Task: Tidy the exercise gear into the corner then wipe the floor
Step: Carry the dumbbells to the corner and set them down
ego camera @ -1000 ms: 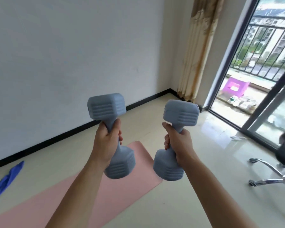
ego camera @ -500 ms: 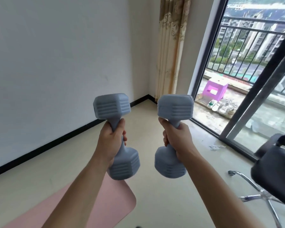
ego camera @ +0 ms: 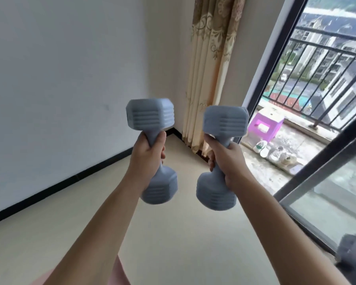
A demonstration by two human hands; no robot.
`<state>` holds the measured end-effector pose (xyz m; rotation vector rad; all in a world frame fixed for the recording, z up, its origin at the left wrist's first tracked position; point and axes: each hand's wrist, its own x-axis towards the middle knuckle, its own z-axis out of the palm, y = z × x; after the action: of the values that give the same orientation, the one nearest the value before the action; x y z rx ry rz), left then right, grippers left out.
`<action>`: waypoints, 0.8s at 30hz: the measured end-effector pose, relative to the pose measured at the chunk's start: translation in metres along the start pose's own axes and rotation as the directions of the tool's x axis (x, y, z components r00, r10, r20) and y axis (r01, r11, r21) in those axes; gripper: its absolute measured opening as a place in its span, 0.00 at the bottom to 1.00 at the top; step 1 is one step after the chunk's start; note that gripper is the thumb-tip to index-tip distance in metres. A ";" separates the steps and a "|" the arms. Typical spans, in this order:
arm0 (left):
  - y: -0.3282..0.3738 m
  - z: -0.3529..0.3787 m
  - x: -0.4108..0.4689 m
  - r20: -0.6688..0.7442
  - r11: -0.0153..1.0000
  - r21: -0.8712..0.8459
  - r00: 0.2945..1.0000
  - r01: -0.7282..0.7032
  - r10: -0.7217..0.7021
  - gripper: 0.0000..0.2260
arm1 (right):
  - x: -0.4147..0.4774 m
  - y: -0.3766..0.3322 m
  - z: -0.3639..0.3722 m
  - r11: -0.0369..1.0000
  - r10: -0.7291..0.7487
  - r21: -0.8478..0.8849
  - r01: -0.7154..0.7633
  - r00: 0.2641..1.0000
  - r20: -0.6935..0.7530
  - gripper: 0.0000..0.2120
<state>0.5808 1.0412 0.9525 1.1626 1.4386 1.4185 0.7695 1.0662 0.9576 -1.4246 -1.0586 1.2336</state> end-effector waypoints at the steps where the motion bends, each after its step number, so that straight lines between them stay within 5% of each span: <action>1: 0.000 0.011 0.022 0.000 1.000 0.002 1.000 0.009 -0.009 0.10 | 0.024 -0.004 -0.003 1.000 0.004 0.011 -0.004 1.000 -0.004 0.18; 6: -0.019 0.065 0.136 -0.012 0.998 0.002 0.998 0.064 -0.064 0.11 | 0.161 -0.008 -0.016 0.997 0.037 0.064 -0.037 0.999 -0.009 0.17; 14: -0.054 0.144 0.321 -0.136 0.983 -0.029 0.974 0.179 -0.182 0.10 | 0.393 -0.015 -0.002 0.995 0.099 -0.017 -0.098 0.979 0.177 0.12; 24: -0.104 0.111 0.523 -0.348 0.954 -0.111 0.888 0.278 -0.299 0.10 | 0.619 -0.031 0.130 0.971 0.199 -0.196 -0.135 0.910 0.363 0.10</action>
<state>0.5388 1.5790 0.8761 0.6313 1.7284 1.4976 0.7137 1.6913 0.8703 -1.4591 -1.3497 1.6261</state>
